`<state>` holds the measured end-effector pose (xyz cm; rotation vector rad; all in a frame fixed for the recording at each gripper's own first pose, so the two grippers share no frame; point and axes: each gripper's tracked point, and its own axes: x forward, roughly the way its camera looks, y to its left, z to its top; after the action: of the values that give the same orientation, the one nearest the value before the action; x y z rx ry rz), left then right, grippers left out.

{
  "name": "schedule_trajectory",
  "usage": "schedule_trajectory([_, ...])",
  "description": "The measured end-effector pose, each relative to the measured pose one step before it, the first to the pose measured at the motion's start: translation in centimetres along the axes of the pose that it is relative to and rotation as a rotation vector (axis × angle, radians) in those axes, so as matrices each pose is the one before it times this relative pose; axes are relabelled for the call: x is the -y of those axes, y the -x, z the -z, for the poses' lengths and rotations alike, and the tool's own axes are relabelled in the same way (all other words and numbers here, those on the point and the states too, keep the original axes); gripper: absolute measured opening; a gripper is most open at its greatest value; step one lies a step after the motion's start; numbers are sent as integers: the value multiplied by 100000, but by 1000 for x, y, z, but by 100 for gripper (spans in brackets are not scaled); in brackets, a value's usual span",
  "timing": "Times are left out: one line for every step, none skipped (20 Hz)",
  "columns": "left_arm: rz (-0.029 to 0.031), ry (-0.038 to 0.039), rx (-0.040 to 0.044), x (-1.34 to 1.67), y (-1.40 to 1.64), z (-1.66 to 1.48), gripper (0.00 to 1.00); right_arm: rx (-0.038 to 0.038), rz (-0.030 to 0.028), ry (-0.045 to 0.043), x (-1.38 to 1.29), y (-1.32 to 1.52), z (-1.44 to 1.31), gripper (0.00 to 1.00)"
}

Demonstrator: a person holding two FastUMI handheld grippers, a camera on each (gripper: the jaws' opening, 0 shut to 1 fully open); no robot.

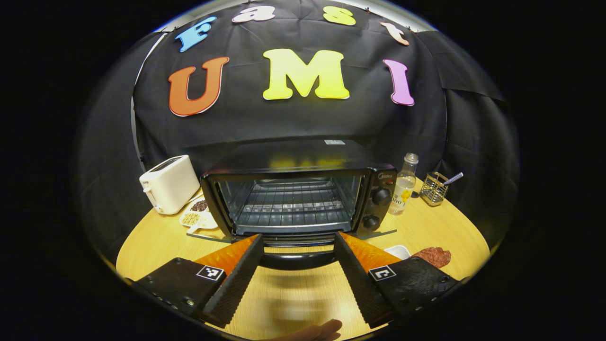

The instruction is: Open the electric oven with the left hand, put the food in, and close the electric oven.

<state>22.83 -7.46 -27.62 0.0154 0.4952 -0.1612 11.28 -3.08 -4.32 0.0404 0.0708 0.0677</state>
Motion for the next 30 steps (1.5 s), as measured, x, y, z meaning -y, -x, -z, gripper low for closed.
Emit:
schedule_trajectory([54, -74, -446, 105, 230, 703, 95, -472, 117, -2, -20, -121, 122, 99])
schedule_trajectory([61, 204, -925, 4, 259, 956, 95, -333, -83, -225, 20, -150, 196, 99])
schedule_trajectory([-25, 343, -925, 68, 239, 1165, 95, -374, -338, -229, -158, -153, 62, 99])
schedule_trajectory([-66, -112, -437, 121, 133, 883, 95, -471, -548, -4, -192, -90, 234, 99])
schedule_trajectory([-119, 710, -25, -28, 110, 841, 95, -551, -776, 175, -169, -104, 33, 99])
schedule_trajectory([-14, 373, 104, 35, 57, 533, 95, -61, -262, 129, -22, -17, 3, 99])
schedule_trajectory([6, -271, -865, 59, -15, 706, 95, 199, 266, 412, 106, -34, -72, 100])
schedule_trajectory([-62, -674, -566, 116, -84, 526, 95, 52, -139, 463, -67, -103, 29, 100])
schedule_trajectory([32, -486, -928, -68, 7, 530, 95, -132, -371, 187, -169, -48, -6, 100])
schedule_trajectory([65, 251, -1320, 90, -93, 596, 95, -72, -496, 54, -207, 1, 121, 99])
schedule_trajectory([67, -492, -1619, 102, -11, 621, 96, -170, -221, 44, -69, 8, 23, 99])
schedule_trajectory([179, -521, -2038, 15, -135, 620, 96, -306, 23, 156, 6, -209, 196, 99])
schedule_trajectory([189, -217, -2852, 24, -214, 1025, 95, -458, 65, 135, 22, -130, 176, 99])
schedule_trajectory([209, 155, -3265, 32, -247, 1051, 96, -511, 94, -7, 44, -110, 194, 99])
schedule_trajectory([-31, 401, -3172, 79, -261, 1136, 95, -324, -269, -214, -164, -171, 49, 99])
schedule_trajectory([-24, 285, -1928, 56, -249, 671, 95, -681, -345, 256, -260, -116, 280, 99])
schedule_trajectory([-181, -427, 2209, 39, -192, -318, 96, -565, 141, 299, 3, -196, 131, 99])
schedule_trajectory([94, -425, 872, -18, 102, -190, 96, -222, 95, 313, -79, -115, 57, 100])
schedule_trajectory([101, 236, -493, 37, 71, 180, 95, -328, 47, 471, -153, -92, 18, 100])
schedule_trajectory([2, -21, 238, -48, 36, -78, 95, -482, -39, 382, -218, -75, 203, 100])
schedule_trajectory([-105, -385, 1187, -65, 276, -308, 96, -598, -495, 225, -258, -127, 227, 100])
schedule_trajectory([-1155, -200, 2255, -195, 329, -566, 95, -878, -775, 52, -410, -145, 346, 99])
schedule_trajectory([-2101, -1609, 2658, -487, 372, -687, 96, -1478, -566, -694, -283, -233, 371, 100])
schedule_trajectory([-1065, -2165, 2082, -266, 553, -666, 97, -1689, -1969, -1335, -438, -349, 451, 99])
schedule_trajectory([-1121, -1119, 1949, -172, 655, -591, 96, -2325, -2654, -1241, -649, -403, 513, 100])
schedule_trajectory([471, -495, 2017, 73, 683, -823, 96, -2415, -1525, -923, -292, -487, 655, 100])
schedule_trajectory([912, 325, 1986, 171, 779, -790, 97, -2265, -1041, -67, -176, -632, 478, 100])
schedule_trajectory([276, 928, 2280, -9, 807, -1030, 96, -2229, -1443, 166, -388, -610, 667, 100])
schedule_trajectory([164, 355, 2961, -51, 892, -1139, 96, -2508, -1192, -321, -238, -703, 526, 100])
schedule_trajectory([-93, 330, 3410, -84, 925, -1362, 97, -2666, -1705, -766, -257, -785, 698, 100])
